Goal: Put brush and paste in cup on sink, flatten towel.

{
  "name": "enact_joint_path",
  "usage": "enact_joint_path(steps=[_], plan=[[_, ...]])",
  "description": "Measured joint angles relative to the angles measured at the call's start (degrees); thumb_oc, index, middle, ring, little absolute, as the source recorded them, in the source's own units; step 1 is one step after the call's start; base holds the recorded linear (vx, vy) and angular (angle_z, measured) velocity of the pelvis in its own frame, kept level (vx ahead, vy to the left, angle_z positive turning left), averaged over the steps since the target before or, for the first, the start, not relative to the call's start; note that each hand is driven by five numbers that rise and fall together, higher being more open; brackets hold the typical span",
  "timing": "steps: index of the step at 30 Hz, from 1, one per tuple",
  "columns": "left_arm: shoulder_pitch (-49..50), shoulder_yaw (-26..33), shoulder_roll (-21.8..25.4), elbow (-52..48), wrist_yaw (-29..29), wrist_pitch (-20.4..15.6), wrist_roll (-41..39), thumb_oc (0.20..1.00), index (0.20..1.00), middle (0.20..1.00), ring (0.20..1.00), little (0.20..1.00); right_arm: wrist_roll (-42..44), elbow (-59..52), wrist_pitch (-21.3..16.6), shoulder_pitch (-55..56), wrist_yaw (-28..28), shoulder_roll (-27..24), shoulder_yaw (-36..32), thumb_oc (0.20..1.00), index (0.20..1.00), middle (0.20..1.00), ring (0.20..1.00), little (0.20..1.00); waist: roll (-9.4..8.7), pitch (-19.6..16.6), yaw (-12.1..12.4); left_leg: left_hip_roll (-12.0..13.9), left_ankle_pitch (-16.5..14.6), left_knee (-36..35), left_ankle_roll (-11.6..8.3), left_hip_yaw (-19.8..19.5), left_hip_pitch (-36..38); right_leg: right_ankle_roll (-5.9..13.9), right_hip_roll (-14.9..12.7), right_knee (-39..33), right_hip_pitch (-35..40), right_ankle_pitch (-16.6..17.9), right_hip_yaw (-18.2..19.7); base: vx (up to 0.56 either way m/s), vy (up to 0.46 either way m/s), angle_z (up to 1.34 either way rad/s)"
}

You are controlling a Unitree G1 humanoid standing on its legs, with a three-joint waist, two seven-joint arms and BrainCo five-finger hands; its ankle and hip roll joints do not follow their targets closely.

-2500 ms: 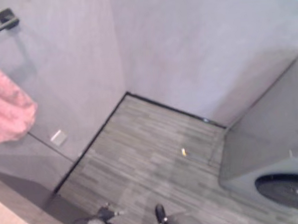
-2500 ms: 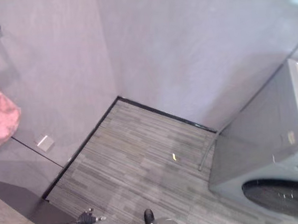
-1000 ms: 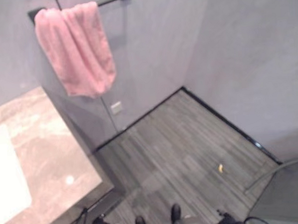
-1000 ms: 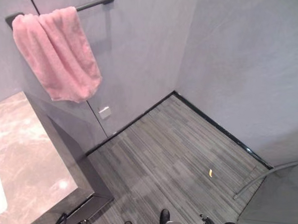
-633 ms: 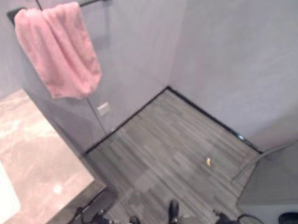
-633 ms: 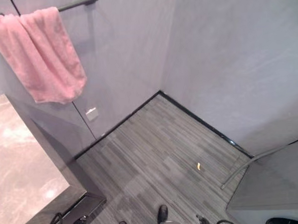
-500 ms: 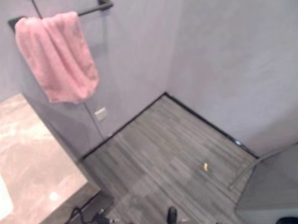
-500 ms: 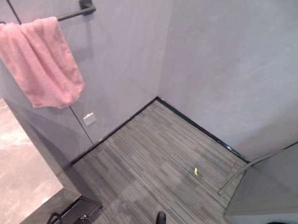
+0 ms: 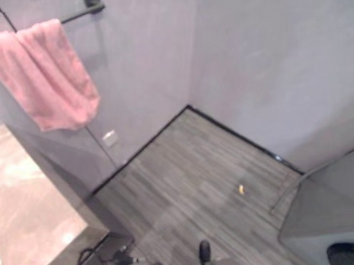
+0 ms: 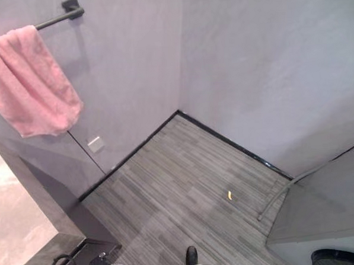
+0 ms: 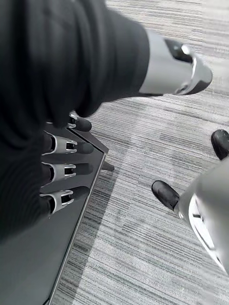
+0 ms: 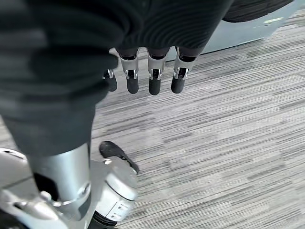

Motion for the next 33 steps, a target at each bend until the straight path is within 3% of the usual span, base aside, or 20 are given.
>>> enact_joint_path(steps=[1,2,3,5,9,11,13,16,25,27,33], plan=[[-0.02,-0.24,-0.09,-0.16,0.07,-0.04,-0.08,1.0,1.0,1.0,1.0,1.0,0.53,-0.07,-0.05,-0.16,0.04,-0.23,-0.02,1.0,1.0,1.0,1.0,1.0,0.06,0.15,0.32,0.05,0.01,0.29,0.01,-0.27,-0.11,-0.08,0.25,0.03,-0.06,-0.11,0.03,0.02,-0.133,0.21],[-0.14,-0.27,0.04,-0.81,0.28,-0.1,-0.51,1.0,1.0,1.0,1.0,1.0,1.28,-0.35,-0.32,-0.42,0.06,-0.59,0.01,1.0,1.0,1.0,1.0,1.0,-0.1,0.79,0.71,-0.22,-0.02,2.2,0.01,-4.71,-1.39,-0.57,0.58,0.04,-0.21,-0.57,0.96,-0.01,-0.135,0.06],[-1.21,-0.89,0.16,-1.5,0.65,-0.6,-0.61,1.0,1.0,1.0,1.0,1.0,1.45,-0.43,-0.69,-1.05,0.03,-1.54,-0.01,1.0,1.0,1.0,1.0,1.0,-0.74,1.76,2.31,-0.5,0.03,4.28,-0.08,-14.62,-3.22,-1.41,1.23,-0.73,0.27,-0.46,3.48,0.0,-0.098,-0.02],[-1.37,-0.97,-0.27,-1.57,0.62,-1.07,-0.64,1.0,1.0,1.0,1.0,1.0,1.46,-0.44,-0.99,-2.62,-0.05,-3.29,0.3,1.0,1.0,1.0,1.0,1.0,-0.38,2.94,3.08,-0.42,0.36,4.17,-1.33,-20.6,-4.24,-1.8,1.82,-1.19,0.22,-0.17,3.29,0.02,-0.063,0.07],[-1.0,-1.03,-0.5,-1.84,0.42,-1.27,-0.66,1.0,1.0,1.0,1.0,1.0,1.48,-0.56,-1.3,-3.03,-0.14,-4.27,0.24,1.0,1.0,1.0,1.0,1.0,-0.08,3.17,2.74,0.36,1.85,0.82,-3.66,-21.46,-3.24,-2.55,2.27,-1.2,-0.24,0.22,2.07,0.06,0.019,0.18],[0.79,-0.93,-0.53,-1.4,0.28,-1.4,-0.63,1.0,1.0,1.0,1.0,1.0,3.48,-0.91,-1.86,-3.07,-0.11,-4.23,-0.26,1.0,1.0,1.0,1.0,1.0,0.04,3.07,2.79,0.39,1.85,-0.46,-3.65,-20.57,-1.75,-2.53,2.27,-1.21,0.14,0.22,2.86,0.07,0.041,-0.24],[1.41,0.81,-0.52,0.92,0.06,-1.34,-0.59,1.0,1.0,1.0,1.0,1.0,9.08,-1.49,-2.73,-2.85,0.44,-3.3,-6.36,1.0,1.0,1.0,1.0,1.0,0.36,2.99,2.4,0.27,1.85,-1.23,-3.66,-19.72,-0.49,-2.41,2.18,-1.2,0.48,0.29,4.02,0.09,0.038,-0.3],[3.11,2.2,-0.03,1.38,0.05,-1.23,-0.58,1.0,1.0,1.0,1.0,1.0,14.77,-1.28,-3.16,-2.44,0.66,-3.37,-9.15,1.0,1.0,1.0,1.0,1.0,0.94,1.93,2.17,0.18,1.85,-3.28,-3.66,-18.24,1.85,-1.8,2.1,-1.22,1.21,0.2,5.21,0.07,0.024,-0.21],[1.93,0.27,0.41,-2.94,0.12,-1.51,-0.58,1.0,1.0,1.0,1.0,1.0,15.6,0.61,-3.16,-2.59,1.02,-3.36,-9.29,1.0,1.0,1.0,1.0,1.0,0.66,0.73,2.65,0.2,1.53,-3.65,-3.99,-18.58,0.95,-1.02,2.11,-1.12,-0.04,0.53,5.23,0.02,-0.021,0.0],[2.03,-1.38,0.73,-8.23,0.42,-1.86,-1.17,1.0,1.0,1.0,1.0,1.0,16.62,3.2,-2.93,-2.7,1.13,-3.27,-8.24,1.0,1.0,1.0,1.0,1.0,0.83,0.71,2.97,0.16,1.5,-2.62,-3.95,-18.85,-1.52,-1.03,1.99,-0.4,-1.93,0.63,4.79,0.04,-0.062,0.08],[0.26,-2.41,0.22,-6.99,0.18,-2.65,-1.73,1.0,1.0,1.0,1.0,1.0,16.18,5.14,-2.44,-2.51,1.34,-3.35,-9.08,1.0,1.0,1.0,1.0,1.0,1.7,1.51,2.41,0.83,1.58,-1.72,-3.91,-20.28,-2.58,-1.25,2.59,-0.55,-2.09,0.6,3.56,0.05,-0.111,0.11]])
